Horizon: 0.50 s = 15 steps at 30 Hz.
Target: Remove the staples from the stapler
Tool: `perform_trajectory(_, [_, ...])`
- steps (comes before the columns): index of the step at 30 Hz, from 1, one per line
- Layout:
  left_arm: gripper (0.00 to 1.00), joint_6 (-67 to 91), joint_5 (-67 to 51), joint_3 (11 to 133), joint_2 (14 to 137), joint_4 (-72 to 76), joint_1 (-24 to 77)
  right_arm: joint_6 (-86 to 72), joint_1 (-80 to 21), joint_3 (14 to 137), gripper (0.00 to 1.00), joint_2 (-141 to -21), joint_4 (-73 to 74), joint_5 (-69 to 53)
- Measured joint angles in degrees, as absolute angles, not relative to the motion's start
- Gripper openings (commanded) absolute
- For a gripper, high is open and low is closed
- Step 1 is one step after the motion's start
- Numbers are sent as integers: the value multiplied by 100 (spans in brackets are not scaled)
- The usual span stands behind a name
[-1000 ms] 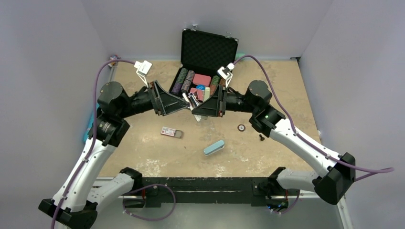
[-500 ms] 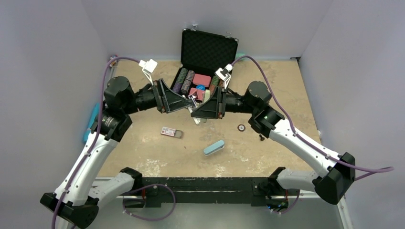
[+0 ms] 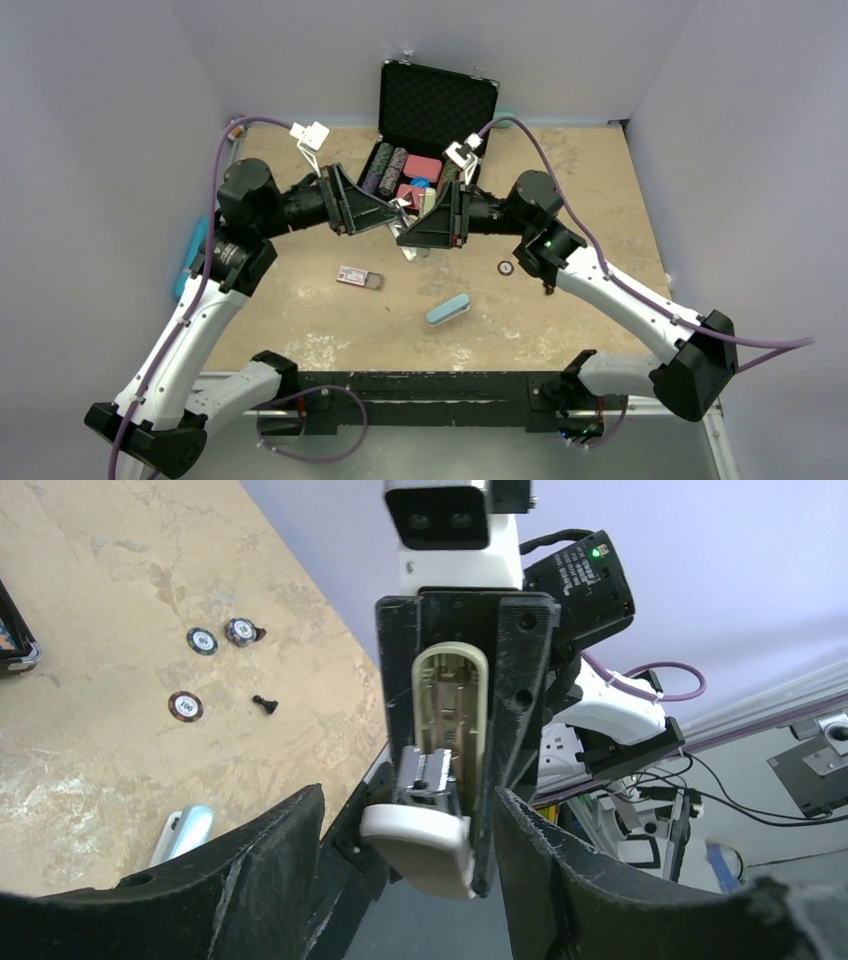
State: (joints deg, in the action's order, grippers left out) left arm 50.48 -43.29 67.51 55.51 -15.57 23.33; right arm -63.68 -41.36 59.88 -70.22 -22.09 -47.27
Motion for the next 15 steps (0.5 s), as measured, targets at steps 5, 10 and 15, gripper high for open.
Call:
perform_trajectory(5, [63, 5124, -4318, 6751, 5559, -1424, 2331, -6434, -4136, 5996, 0, -7288, -2283, -4781])
perform_trajectory(10, [41, 5159, -4324, 6751, 5594, -1378, 2329, -6521, -4136, 5996, 0, -7301, -2484, -4821])
perform_trajectory(15, [5, 5229, -4342, 6751, 5642, -1332, 2327, -6554, -4136, 5996, 0, -7299, -2593, -4875])
